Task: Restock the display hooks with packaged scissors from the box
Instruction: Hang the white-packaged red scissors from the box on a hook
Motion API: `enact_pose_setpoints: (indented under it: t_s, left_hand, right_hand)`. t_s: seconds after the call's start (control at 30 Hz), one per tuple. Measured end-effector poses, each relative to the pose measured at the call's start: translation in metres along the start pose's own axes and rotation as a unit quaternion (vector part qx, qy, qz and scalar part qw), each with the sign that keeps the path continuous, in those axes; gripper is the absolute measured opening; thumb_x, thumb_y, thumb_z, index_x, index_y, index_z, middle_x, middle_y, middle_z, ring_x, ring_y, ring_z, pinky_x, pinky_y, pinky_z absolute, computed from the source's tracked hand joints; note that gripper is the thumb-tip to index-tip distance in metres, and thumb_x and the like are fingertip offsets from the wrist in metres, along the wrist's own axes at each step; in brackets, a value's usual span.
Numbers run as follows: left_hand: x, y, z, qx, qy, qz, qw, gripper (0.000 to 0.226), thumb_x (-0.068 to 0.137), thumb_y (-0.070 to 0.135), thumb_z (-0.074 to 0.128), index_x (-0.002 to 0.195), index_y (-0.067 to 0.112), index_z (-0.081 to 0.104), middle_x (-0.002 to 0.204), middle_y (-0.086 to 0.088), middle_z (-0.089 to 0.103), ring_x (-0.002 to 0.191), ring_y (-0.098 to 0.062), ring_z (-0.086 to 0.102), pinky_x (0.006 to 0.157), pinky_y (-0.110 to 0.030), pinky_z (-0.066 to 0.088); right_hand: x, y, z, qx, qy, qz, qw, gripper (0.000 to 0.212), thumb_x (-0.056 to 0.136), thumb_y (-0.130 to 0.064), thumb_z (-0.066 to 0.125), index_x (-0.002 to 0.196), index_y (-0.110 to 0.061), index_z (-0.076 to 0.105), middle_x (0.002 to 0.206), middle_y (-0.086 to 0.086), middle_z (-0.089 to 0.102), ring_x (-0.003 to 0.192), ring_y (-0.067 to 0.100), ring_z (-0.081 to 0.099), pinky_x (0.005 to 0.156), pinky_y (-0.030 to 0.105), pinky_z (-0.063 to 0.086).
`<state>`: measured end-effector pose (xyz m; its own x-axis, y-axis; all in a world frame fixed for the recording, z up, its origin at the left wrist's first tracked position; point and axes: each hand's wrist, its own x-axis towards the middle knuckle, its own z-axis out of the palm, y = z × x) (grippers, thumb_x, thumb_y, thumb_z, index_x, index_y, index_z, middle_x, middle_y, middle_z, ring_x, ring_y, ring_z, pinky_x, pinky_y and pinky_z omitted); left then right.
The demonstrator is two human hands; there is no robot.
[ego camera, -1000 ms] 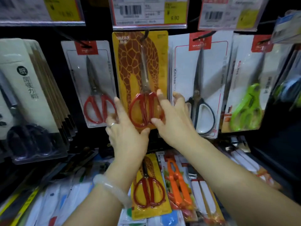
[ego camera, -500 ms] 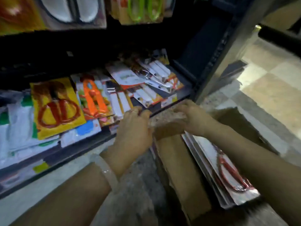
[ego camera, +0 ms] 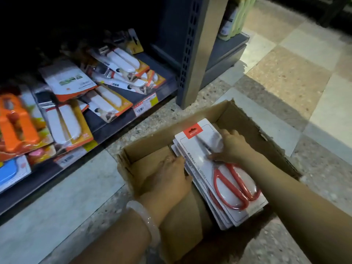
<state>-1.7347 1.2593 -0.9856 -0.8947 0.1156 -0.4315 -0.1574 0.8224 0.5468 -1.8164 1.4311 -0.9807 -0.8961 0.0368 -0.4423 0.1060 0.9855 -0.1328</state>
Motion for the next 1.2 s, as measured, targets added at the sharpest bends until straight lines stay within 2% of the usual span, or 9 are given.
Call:
enact_pose_setpoints:
  t_s: [0.2,0.33,0.4,0.6,0.8,0.93,1.03,1.1,1.2]
  left_hand:
    - [0.020,0.009,0.030,-0.054,-0.068,-0.046,0.995,0.043,0.089,0.036,0.058,0.129,0.028,0.044,0.134,0.002,0.047,0.118,-0.021,0.051,0.097,-0.040,0.048]
    - [0.020,0.020,0.042,-0.263,-0.128,-0.122,0.948,0.034,0.079,0.038,0.067,0.106,0.030,0.047,0.108,0.008,0.060,0.109,-0.021,0.059,0.097,-0.041,0.049]
    - [0.024,0.022,0.056,-0.339,-0.134,-0.135,0.921,0.063,0.062,0.049,0.072,0.117,0.024,0.055,0.115,0.002,0.065,0.109,-0.021,0.061,0.098,-0.043,0.050]
    - [0.012,0.030,0.063,-0.460,-0.139,-0.153,0.863,0.082,0.050,0.045,0.081,0.124,0.024,0.053,0.115,0.002,0.068,0.105,-0.018,0.065,0.094,-0.043,0.053]
    - [-0.010,0.049,0.042,-0.565,-0.008,-0.178,0.806,0.046,0.080,0.022,0.073,0.120,0.027,0.051,0.105,0.002,0.068,0.086,-0.017,0.068,0.057,-0.023,0.056]
    - [-0.009,0.044,0.007,-0.577,0.070,-0.137,0.802,0.042,0.077,0.010,0.074,0.114,0.021,0.057,0.101,-0.003,0.071,0.089,-0.023,0.070,0.073,-0.039,0.058]
    - [-0.003,0.024,-0.018,-0.552,0.132,-0.109,0.816,0.045,0.072,0.004,0.077,0.112,0.013,0.059,0.101,-0.010,0.072,0.092,-0.028,0.070,0.084,-0.050,0.056]
    - [-0.003,0.011,-0.032,-0.531,0.145,-0.091,0.830,0.044,0.074,0.008,0.077,0.112,0.017,0.060,0.103,-0.006,0.072,0.092,-0.025,0.071,0.084,-0.049,0.056]
    - [-0.006,-0.005,-0.041,-0.513,0.154,-0.078,0.841,0.042,0.076,0.012,0.076,0.114,0.023,0.060,0.102,-0.002,0.073,0.089,-0.022,0.072,0.082,-0.048,0.057]
  right_hand:
    - [0.000,0.026,0.003,0.103,-0.061,0.070,0.990,0.069,0.066,-0.058,0.074,0.112,-0.015,0.046,0.110,0.005,0.059,0.091,0.020,0.057,0.076,0.030,0.047]
    - [0.000,0.030,0.009,0.194,-0.035,0.053,0.979,0.069,0.065,-0.045,0.081,0.115,-0.014,0.046,0.102,-0.002,0.053,0.086,0.012,0.050,0.072,0.023,0.041]
    - [-0.003,0.031,0.007,0.257,-0.038,0.026,0.965,0.048,0.072,-0.029,0.079,0.108,-0.016,0.049,0.098,-0.005,0.054,0.081,0.008,0.051,0.069,0.015,0.042]
    - [-0.021,0.046,-0.005,0.409,-0.101,0.046,0.906,0.016,0.084,-0.015,0.068,0.093,-0.017,0.056,0.095,0.003,0.067,0.084,0.018,0.068,0.074,0.034,0.057]
    - [-0.044,0.035,-0.008,0.585,-0.143,0.014,0.798,0.030,0.066,-0.029,0.071,0.090,-0.017,0.059,0.094,0.012,0.072,0.080,0.028,0.071,0.077,0.046,0.056]
    - [-0.036,0.016,-0.019,0.652,-0.026,0.016,0.758,0.016,0.087,-0.026,0.062,0.077,-0.014,0.058,0.075,0.008,0.066,0.067,0.020,0.061,0.071,0.036,0.052]
    - [-0.017,0.020,-0.014,0.465,0.077,0.020,0.882,0.023,0.087,-0.032,0.062,0.089,-0.009,0.060,0.085,0.007,0.064,0.078,0.019,0.059,0.076,0.036,0.050]
    - [-0.009,0.026,-0.002,0.254,0.004,0.051,0.966,0.047,0.080,-0.040,0.068,0.115,-0.011,0.055,0.110,0.007,0.060,0.099,0.023,0.058,0.083,0.035,0.049]
    - [-0.010,0.027,0.018,0.155,-0.110,0.078,0.979,0.081,0.067,-0.049,0.077,0.133,-0.018,0.041,0.130,0.006,0.048,0.114,0.026,0.052,0.090,0.035,0.049]
